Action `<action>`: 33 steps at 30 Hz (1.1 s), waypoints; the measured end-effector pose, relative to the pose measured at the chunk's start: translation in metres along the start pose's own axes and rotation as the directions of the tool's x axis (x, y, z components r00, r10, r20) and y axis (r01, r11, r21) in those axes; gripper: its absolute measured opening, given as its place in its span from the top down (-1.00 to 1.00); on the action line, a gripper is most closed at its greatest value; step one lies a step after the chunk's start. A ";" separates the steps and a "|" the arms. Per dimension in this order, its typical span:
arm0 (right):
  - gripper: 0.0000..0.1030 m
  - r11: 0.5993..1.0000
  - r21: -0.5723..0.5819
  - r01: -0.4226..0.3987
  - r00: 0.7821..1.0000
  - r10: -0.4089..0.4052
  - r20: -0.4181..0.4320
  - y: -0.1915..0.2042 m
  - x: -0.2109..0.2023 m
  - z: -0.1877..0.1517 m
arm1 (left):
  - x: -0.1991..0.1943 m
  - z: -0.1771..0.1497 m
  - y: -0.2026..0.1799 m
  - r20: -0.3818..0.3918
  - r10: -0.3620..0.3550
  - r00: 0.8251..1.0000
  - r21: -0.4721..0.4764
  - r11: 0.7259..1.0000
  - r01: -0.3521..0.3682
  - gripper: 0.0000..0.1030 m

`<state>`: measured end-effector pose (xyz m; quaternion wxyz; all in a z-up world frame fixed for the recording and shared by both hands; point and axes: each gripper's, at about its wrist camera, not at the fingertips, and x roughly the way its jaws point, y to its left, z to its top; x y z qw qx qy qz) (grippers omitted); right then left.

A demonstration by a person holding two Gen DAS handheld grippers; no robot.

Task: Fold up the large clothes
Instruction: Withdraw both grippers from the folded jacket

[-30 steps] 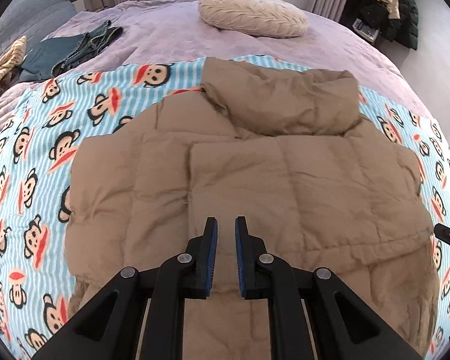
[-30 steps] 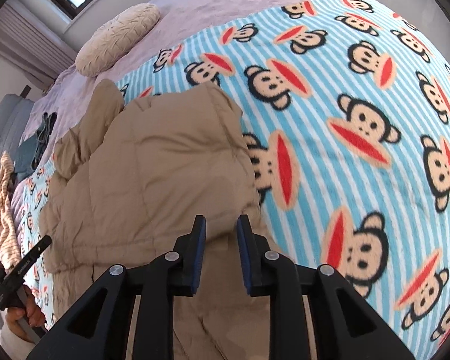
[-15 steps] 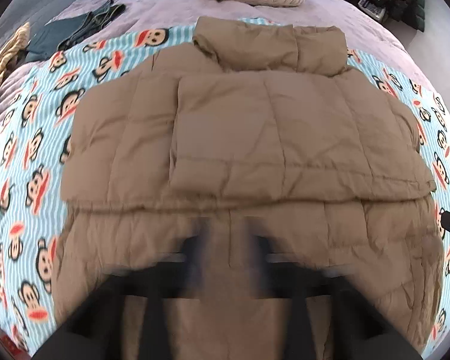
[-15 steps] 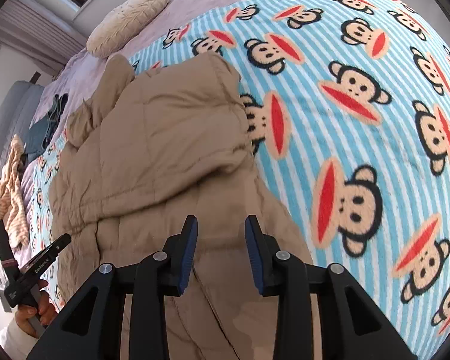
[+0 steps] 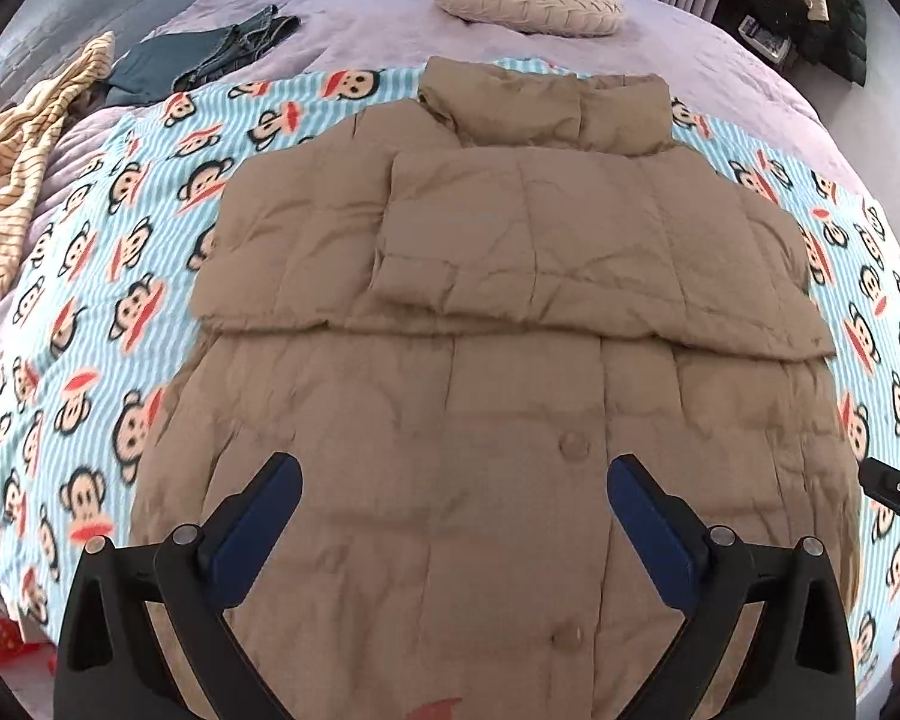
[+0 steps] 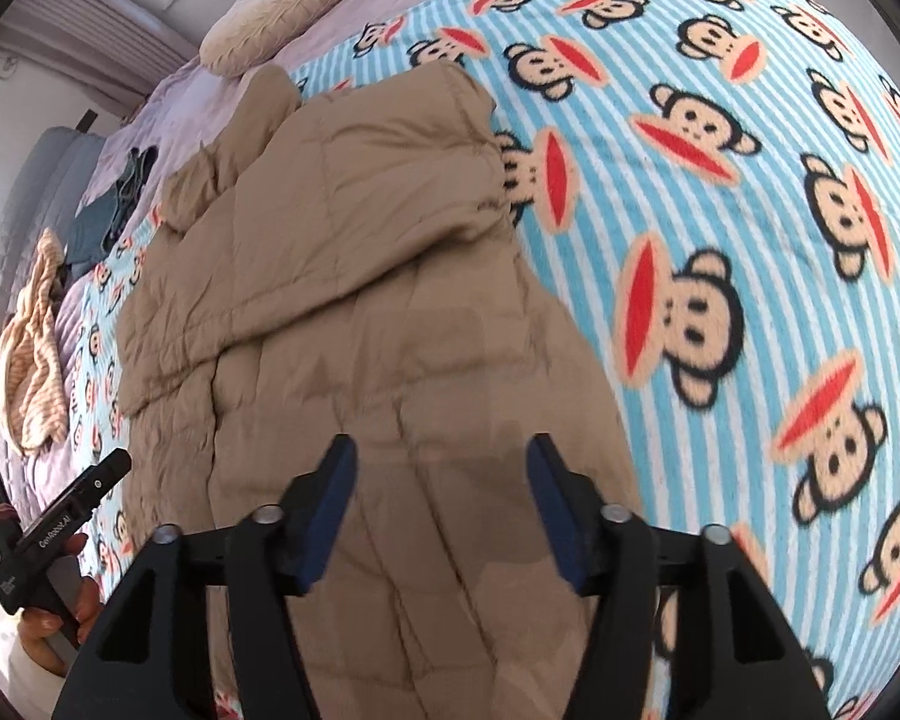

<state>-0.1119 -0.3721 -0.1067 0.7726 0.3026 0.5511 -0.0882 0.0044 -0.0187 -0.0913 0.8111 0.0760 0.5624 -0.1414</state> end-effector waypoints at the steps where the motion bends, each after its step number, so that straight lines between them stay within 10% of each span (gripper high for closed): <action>1: -0.38 1.000 0.006 -0.004 1.000 0.004 -0.006 0.001 -0.001 -0.005 | -0.004 -0.005 0.001 -0.012 0.003 1.000 0.005 1.000 -0.003 -0.98; 19: -0.70 0.995 0.063 -0.072 0.996 0.075 -0.038 0.064 -0.013 -0.112 | -0.046 -0.093 0.089 -0.062 0.000 0.998 0.007 1.000 0.000 -0.98; 21: -0.99 0.994 0.082 -0.074 0.996 0.078 -0.039 0.069 -0.012 -0.125 | -0.047 -0.101 0.103 -0.073 -0.010 0.997 -0.012 1.000 0.009 -0.98; 33: -0.99 0.953 0.295 -0.064 0.998 0.067 -0.001 0.041 -0.017 -0.175 | -0.048 -0.142 0.150 -0.110 -0.058 0.992 -0.068 0.996 0.051 -0.98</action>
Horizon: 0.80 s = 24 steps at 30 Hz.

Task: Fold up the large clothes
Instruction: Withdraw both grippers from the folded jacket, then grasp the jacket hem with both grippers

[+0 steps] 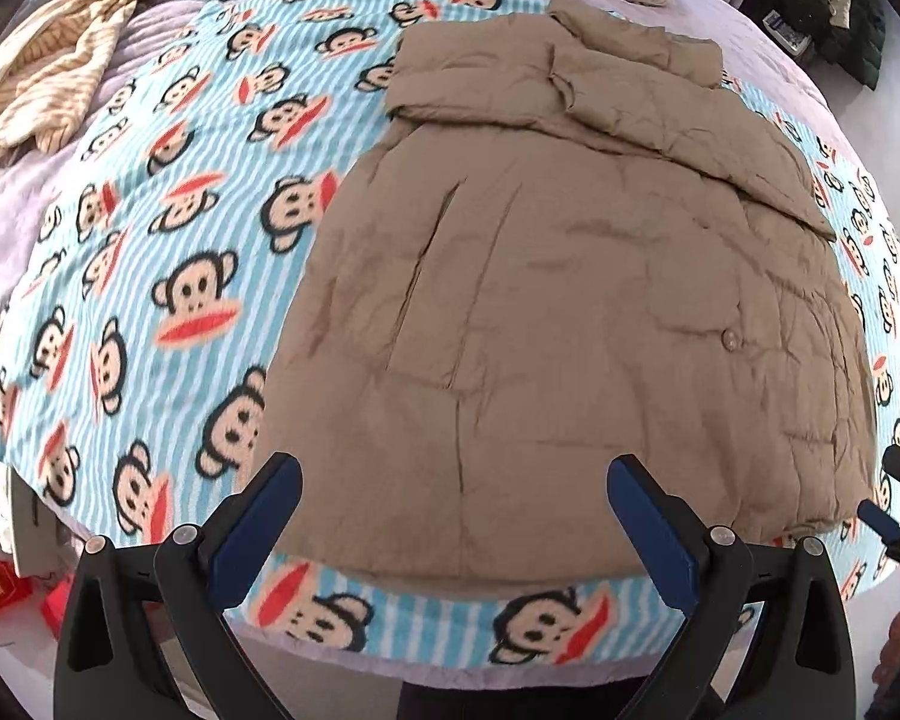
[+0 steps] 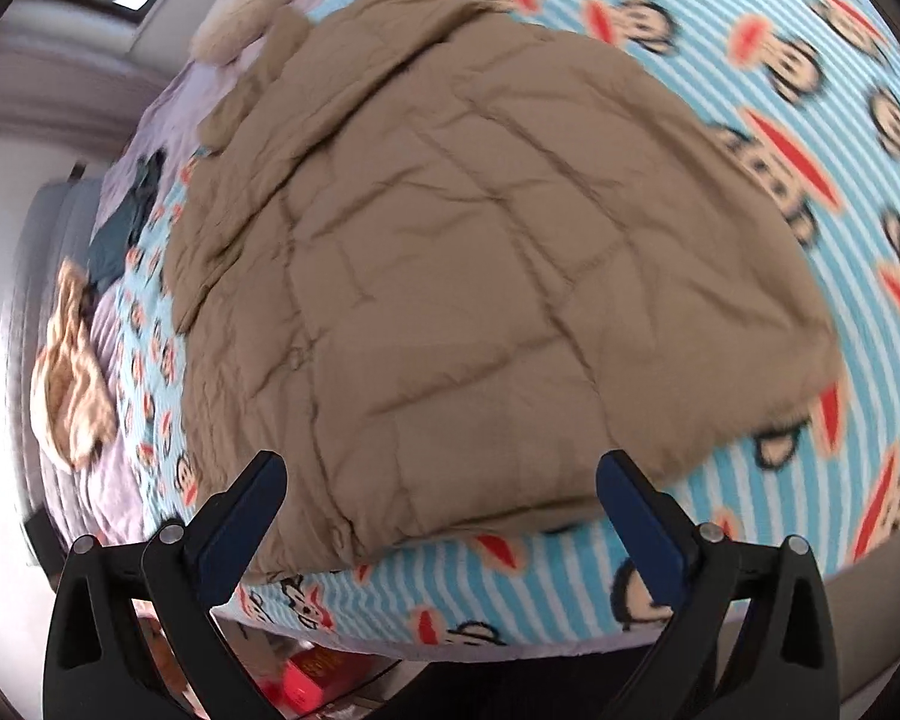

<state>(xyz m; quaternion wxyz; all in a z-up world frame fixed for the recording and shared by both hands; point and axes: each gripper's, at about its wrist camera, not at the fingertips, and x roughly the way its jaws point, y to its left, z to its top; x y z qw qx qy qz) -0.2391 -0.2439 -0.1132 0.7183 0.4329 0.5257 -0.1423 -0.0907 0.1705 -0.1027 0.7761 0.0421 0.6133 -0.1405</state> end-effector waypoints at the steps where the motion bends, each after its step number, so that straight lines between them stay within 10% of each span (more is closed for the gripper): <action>1: -0.99 1.000 0.024 0.000 1.000 0.000 0.002 -0.006 -0.002 -0.001 | 0.001 -0.002 0.003 -0.003 -0.007 1.000 -0.003 1.000 0.007 -0.98; 12: -0.99 0.944 0.301 -0.138 0.988 0.150 -0.018 -0.073 0.001 -0.013 | 0.022 -0.043 0.085 -0.076 -0.326 0.942 -0.259 0.919 0.297 -0.98; 18: -0.99 0.896 0.392 -0.211 0.973 0.231 -0.004 -0.096 0.014 -0.022 | 0.054 -0.062 0.075 -0.139 -0.470 0.872 -0.310 0.856 0.413 -0.98; 24: -0.99 0.851 0.448 -0.272 0.958 0.282 0.045 -0.110 0.022 -0.015 | 0.077 -0.048 0.053 -0.108 -0.526 0.844 -0.352 0.814 0.462 -0.98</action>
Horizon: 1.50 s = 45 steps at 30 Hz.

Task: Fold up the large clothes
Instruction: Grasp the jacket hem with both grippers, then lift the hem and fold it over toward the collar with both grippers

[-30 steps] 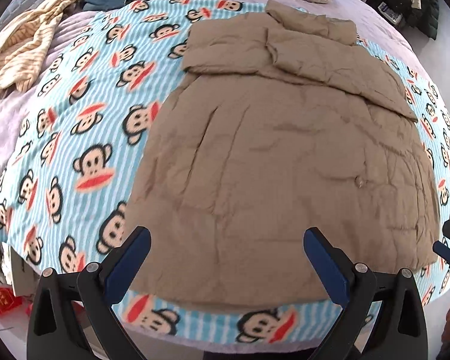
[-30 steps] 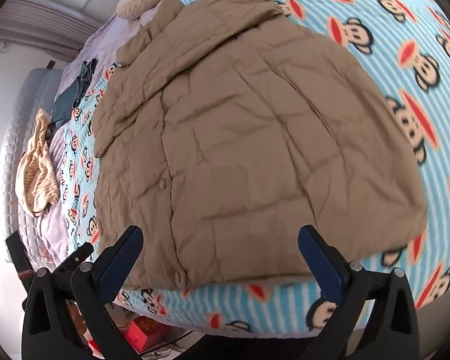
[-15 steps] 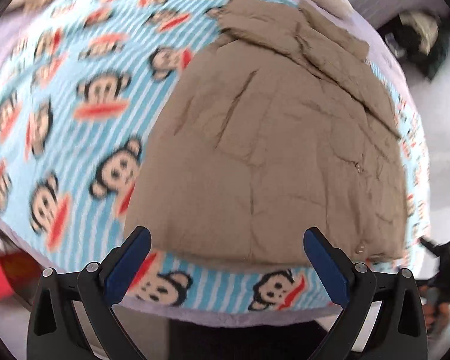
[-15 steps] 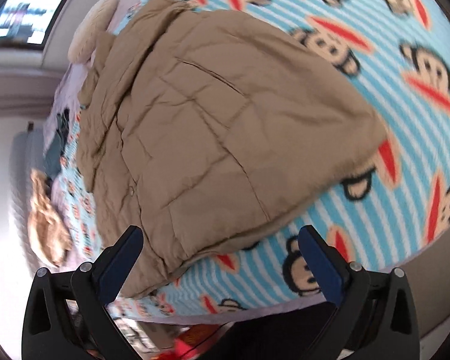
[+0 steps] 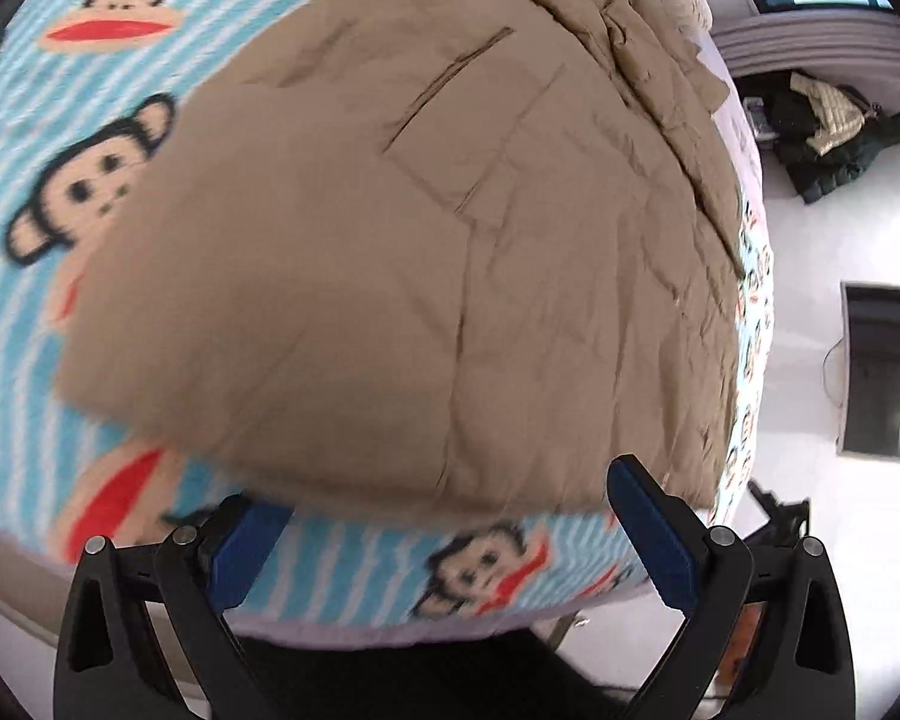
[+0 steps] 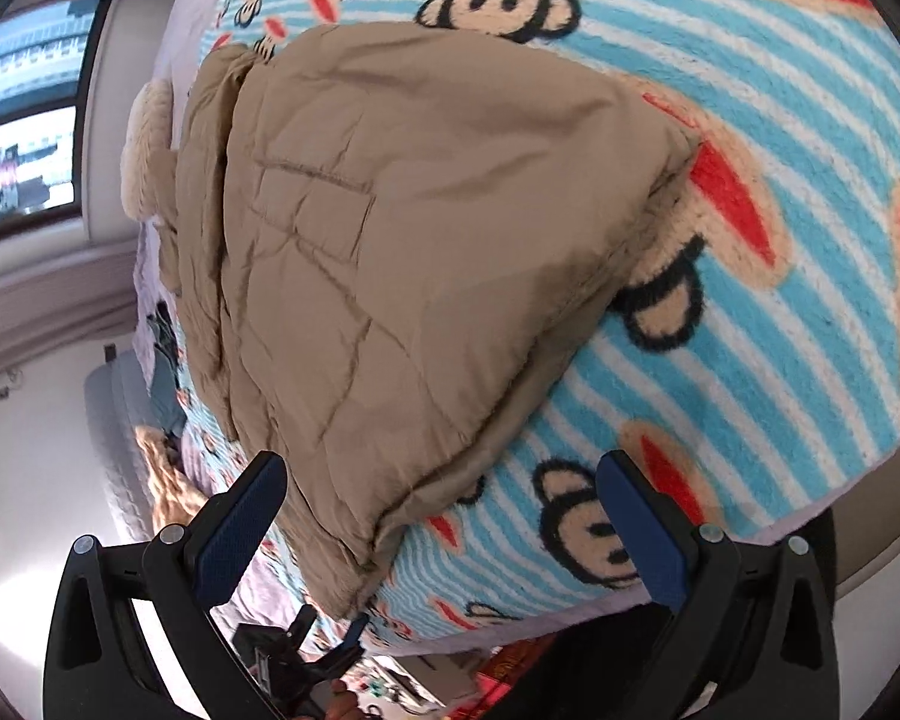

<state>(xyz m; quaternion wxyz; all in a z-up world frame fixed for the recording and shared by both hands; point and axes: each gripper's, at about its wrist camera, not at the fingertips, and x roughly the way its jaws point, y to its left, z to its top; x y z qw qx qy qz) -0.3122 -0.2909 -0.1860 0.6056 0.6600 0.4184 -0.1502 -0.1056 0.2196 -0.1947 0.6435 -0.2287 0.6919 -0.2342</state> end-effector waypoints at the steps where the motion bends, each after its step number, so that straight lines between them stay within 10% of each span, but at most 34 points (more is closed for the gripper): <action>1: -0.99 1.000 0.012 -0.019 1.000 0.019 0.008 -0.001 0.001 0.002 | 0.003 0.004 -0.003 0.005 -0.010 1.000 -0.009 1.000 0.010 -0.98; 5: -0.99 0.988 0.082 -0.127 0.992 0.125 0.028 -0.002 0.012 0.014 | 0.004 0.015 -0.008 0.012 -0.006 1.000 -0.006 1.000 0.006 -0.48; 8: -0.79 0.982 0.127 -0.139 0.990 0.138 0.014 -0.007 0.022 0.019 | 0.005 0.022 -0.003 -0.003 -0.013 1.000 -0.016 1.000 0.013 0.43; 12: 0.35 0.981 0.160 -0.113 0.993 0.118 -0.027 -0.011 0.034 0.019 | -0.004 0.025 -0.001 0.034 -0.010 0.999 -0.025 1.000 0.011 0.72; 13: 0.70 0.985 0.146 -0.091 0.995 0.096 -0.027 -0.009 0.034 0.019 | -0.010 0.025 -0.006 0.049 -0.010 0.999 -0.009 1.000 0.010 0.72; 16: 0.80 0.989 0.099 -0.113 0.993 0.115 -0.018 -0.001 0.028 0.022 | -0.025 0.027 -0.023 0.081 -0.016 0.997 0.047 0.999 0.012 0.72; 30: 0.81 0.937 -0.274 -0.217 0.976 0.206 -0.069 0.164 -0.009 0.078 | -0.108 0.102 -0.139 0.342 -0.062 0.938 0.199 0.980 -0.008 0.72; 39: 0.82 0.832 -0.513 -0.210 0.977 0.164 -0.134 0.308 0.018 0.147 | -0.111 0.199 -0.208 0.498 0.050 0.866 0.181 0.970 -0.160 0.72; 45: 0.82 0.824 -0.556 -0.108 0.993 0.065 -0.097 0.355 0.073 0.189 | -0.073 0.264 -0.213 0.483 0.132 0.865 0.145 0.963 -0.228 0.72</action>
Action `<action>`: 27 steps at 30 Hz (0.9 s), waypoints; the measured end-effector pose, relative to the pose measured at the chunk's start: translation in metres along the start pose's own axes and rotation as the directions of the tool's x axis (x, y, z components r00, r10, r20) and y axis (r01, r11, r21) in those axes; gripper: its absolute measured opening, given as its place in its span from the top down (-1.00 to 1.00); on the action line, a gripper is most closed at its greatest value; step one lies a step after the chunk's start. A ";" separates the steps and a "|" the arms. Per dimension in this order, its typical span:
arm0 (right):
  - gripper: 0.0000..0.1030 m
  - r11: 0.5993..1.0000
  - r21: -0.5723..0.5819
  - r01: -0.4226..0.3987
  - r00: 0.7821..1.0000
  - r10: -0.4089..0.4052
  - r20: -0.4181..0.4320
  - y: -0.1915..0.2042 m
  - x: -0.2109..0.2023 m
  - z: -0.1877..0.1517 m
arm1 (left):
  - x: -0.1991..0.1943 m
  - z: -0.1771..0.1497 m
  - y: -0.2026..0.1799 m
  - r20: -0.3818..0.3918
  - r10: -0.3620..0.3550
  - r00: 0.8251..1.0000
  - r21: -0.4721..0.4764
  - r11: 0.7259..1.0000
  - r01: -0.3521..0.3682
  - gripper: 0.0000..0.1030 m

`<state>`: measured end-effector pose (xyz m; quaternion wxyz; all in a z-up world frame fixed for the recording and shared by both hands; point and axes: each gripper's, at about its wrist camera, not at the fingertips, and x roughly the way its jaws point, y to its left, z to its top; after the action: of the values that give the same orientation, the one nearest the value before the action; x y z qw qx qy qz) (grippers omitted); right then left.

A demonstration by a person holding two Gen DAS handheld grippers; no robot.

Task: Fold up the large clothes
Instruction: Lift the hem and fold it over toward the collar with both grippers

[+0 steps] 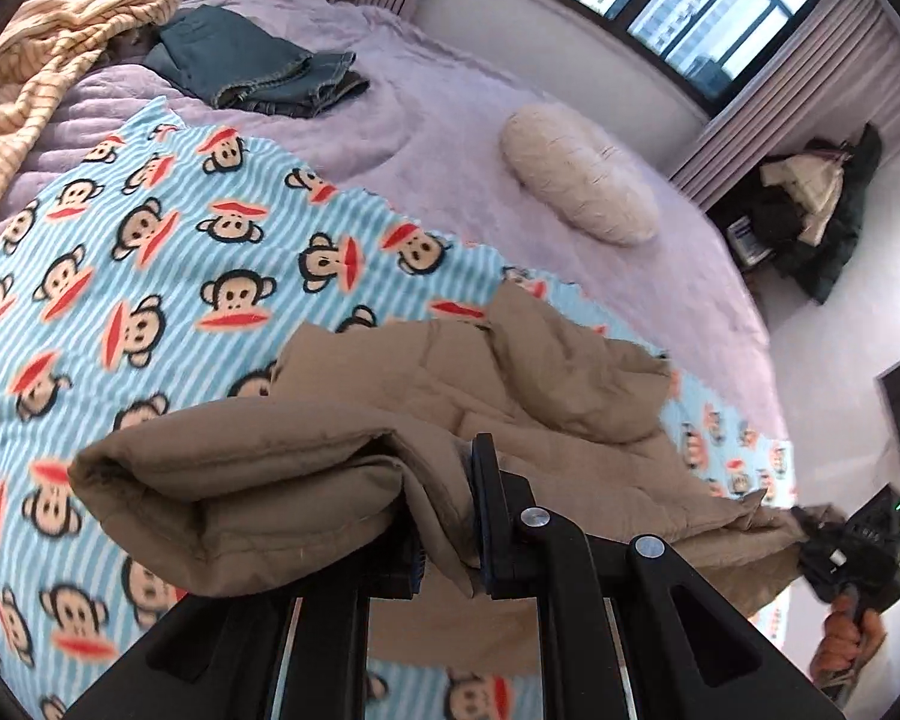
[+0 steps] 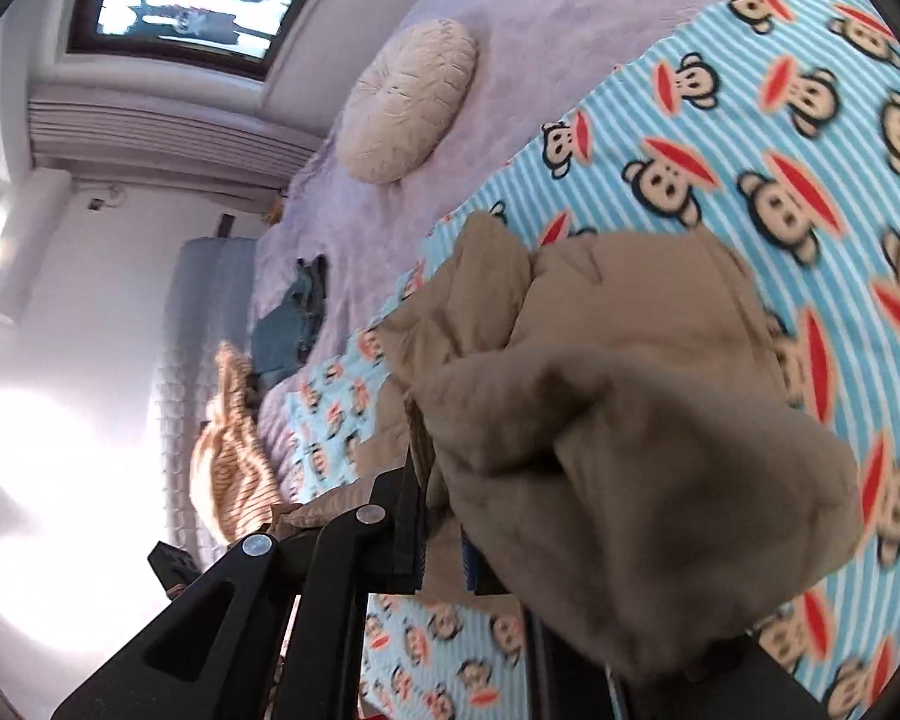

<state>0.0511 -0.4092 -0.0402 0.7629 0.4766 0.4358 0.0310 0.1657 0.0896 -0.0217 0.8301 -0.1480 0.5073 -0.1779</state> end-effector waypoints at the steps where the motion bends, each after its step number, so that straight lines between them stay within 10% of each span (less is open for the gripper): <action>1: 0.82 1.000 -0.001 0.020 1.000 -0.020 -0.001 -0.003 0.008 0.006 | 0.017 0.007 0.002 -0.016 0.009 1.000 0.011 1.000 -0.009 0.72; 17: 0.81 0.990 0.087 0.113 0.993 -0.116 0.035 -0.070 0.108 0.043 | 0.160 0.025 0.022 -0.087 -0.007 0.996 0.107 0.994 0.016 0.61; 21: 0.25 0.988 0.060 0.145 0.989 -0.147 0.023 -0.054 0.095 0.041 | 0.126 0.026 0.025 -0.016 -0.014 1.000 0.085 0.996 0.016 -0.47; 24: -0.01 0.978 -0.042 0.205 0.976 -0.201 0.080 -0.024 0.072 0.033 | 0.095 0.026 0.016 0.041 -0.019 0.999 0.147 0.989 0.013 -0.56; 27: 0.45 0.964 -0.156 0.213 0.976 -0.203 0.076 0.001 0.070 0.016 | 0.089 0.023 0.001 0.024 -0.064 0.998 0.209 0.976 0.058 -0.52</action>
<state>0.1058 -0.3873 -0.0810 0.8110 0.3647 0.4567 -0.0278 0.2238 0.0525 -0.0821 0.8428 -0.0782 0.4685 -0.2532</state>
